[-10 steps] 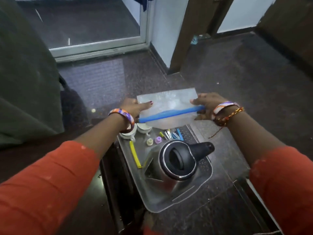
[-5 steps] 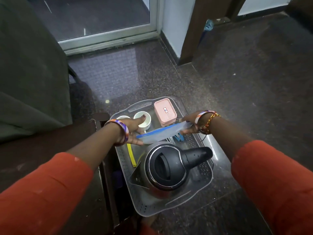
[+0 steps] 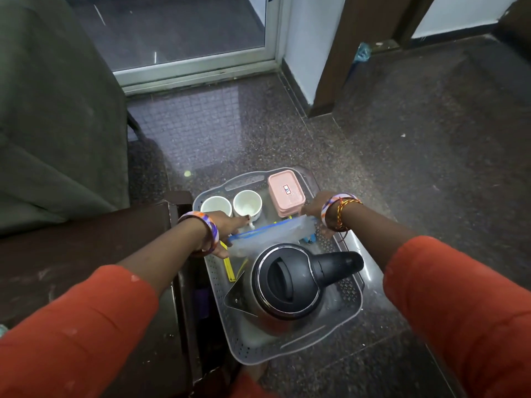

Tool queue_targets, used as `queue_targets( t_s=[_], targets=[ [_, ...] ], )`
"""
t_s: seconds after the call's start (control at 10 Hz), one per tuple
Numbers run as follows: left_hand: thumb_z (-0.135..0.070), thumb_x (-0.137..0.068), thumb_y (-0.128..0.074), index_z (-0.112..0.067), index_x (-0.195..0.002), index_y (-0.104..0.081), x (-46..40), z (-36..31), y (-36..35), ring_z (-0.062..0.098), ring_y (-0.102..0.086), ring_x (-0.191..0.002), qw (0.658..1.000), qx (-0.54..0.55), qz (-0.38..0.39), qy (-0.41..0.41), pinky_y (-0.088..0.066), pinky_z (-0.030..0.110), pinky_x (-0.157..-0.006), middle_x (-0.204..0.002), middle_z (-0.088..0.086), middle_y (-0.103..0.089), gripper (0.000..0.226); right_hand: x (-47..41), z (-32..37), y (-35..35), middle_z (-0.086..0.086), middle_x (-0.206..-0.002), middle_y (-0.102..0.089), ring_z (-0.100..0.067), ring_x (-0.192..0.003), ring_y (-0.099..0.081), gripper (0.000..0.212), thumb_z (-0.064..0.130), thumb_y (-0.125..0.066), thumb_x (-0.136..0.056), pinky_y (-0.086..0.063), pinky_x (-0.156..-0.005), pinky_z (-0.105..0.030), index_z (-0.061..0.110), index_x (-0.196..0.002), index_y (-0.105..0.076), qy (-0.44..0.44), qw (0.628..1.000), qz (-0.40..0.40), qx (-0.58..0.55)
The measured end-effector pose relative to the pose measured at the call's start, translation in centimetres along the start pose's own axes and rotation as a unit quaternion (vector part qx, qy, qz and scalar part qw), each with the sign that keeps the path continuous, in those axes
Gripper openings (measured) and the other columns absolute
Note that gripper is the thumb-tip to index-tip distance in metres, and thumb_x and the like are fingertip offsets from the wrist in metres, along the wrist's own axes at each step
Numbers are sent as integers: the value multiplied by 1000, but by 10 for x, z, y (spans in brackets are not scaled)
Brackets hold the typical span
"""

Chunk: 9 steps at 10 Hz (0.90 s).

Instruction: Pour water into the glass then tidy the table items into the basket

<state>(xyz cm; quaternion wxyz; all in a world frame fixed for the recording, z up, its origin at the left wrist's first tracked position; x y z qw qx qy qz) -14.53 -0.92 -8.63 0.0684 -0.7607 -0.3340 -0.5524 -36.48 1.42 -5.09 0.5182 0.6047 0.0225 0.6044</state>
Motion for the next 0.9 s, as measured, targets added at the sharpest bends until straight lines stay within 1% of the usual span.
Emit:
queue_targets(
  t_s=[0.1, 0.2, 0.3, 0.4, 0.5, 0.6, 0.7, 0.8, 0.9],
  targets=[
    [-38, -91, -49, -9, -109, -53, 1, -6, 5, 31, -58, -69, 999, 0, -30, -38, -50, 43, -98, -78, 6, -49, 34, -5, 8, 8, -17, -92, -66, -27, -75, -55, 39, 41, -57, -87, -37, -67, -25, 5, -94, -68, 37, 998, -43, -19],
    [-33, -90, -53, -9, -96, -53, 2, -14, 4, 24, -54, -65, 994, 42, -57, -83, -49, 44, -95, -73, 5, -51, 25, -3, 14, 8, -5, -69, -55, -16, -59, -47, 34, 36, -66, -82, -38, -58, -26, 3, -88, -71, 72, 995, -34, -51],
    [-25, -88, -58, -9, -74, -53, 1, -16, -4, 20, -51, -64, 993, 32, -54, -100, -49, 42, -92, -68, 5, -51, 21, 0, 14, -7, -4, -87, -61, -17, -77, -54, 31, 25, -72, -78, -42, -71, -23, 5, -103, -71, 81, 997, 8, -5],
    [-26, -88, -57, -11, -69, -53, 3, -16, -6, 17, -48, -59, 992, -16, -47, -114, -51, 40, -86, -66, 4, -50, 24, 1, 14, -15, -7, -95, -62, -18, -85, -54, 32, 20, -71, -80, -42, -70, -23, 4, -108, -69, 81, 996, 23, 2],
    [-32, -90, -52, -5, -98, -63, 12, -19, -4, 20, -46, -57, 985, -108, -36, -132, -44, 28, -64, -76, 11, -50, 30, 2, 16, -13, -10, -115, -66, -24, -102, -60, 36, 26, -67, -83, -45, -87, -26, 9, -115, -67, 86, 996, 13, 29],
    [-31, -90, -53, -12, -97, -61, 21, -23, 8, 26, -52, -75, 981, -104, -49, -158, -49, 33, -73, -91, 13, -52, 22, 5, 25, 1, -9, -129, -62, -24, -117, -57, 39, 28, -63, -86, -41, -101, -27, 12, -122, -63, 97, 994, -17, 40],
    [-29, -89, -54, -17, -92, -58, 28, -23, 20, 26, -51, -80, 979, -85, -61, -176, -46, 30, -70, -92, 15, -53, 14, 14, 43, 16, -9, -125, -65, -24, -114, -59, 35, 27, -62, -87, -43, -98, -27, 12, -118, -66, 117, 990, -34, 68],
    [-23, -91, -53, -14, -85, -58, 38, -19, 29, 25, -49, -80, 976, -59, -62, -198, -42, 23, -58, -83, 13, -52, 12, 28, 75, 20, -10, -121, -67, -23, -101, -60, 31, 23, -61, -88, -44, -92, -28, 10, -116, -67, 155, 983, -36, 86],
    [-23, -91, -52, -16, -92, -60, 54, -11, 43, 20, -56, -76, 968, -58, -91, -228, -43, 15, -49, -87, 11, -56, 11, 46, 114, 15, -6, -100, -64, -16, -87, -51, 32, 23, -59, -89, -43, -70, -22, 9, -117, -66, 199, 974, -46, 102]
  ],
)
Point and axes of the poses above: each hand's wrist, its own x-axis away from the middle knuckle, its own y-axis out of the back of the hand, z = x × y, the point moved 9 cm from there along -x, towards the middle knuckle
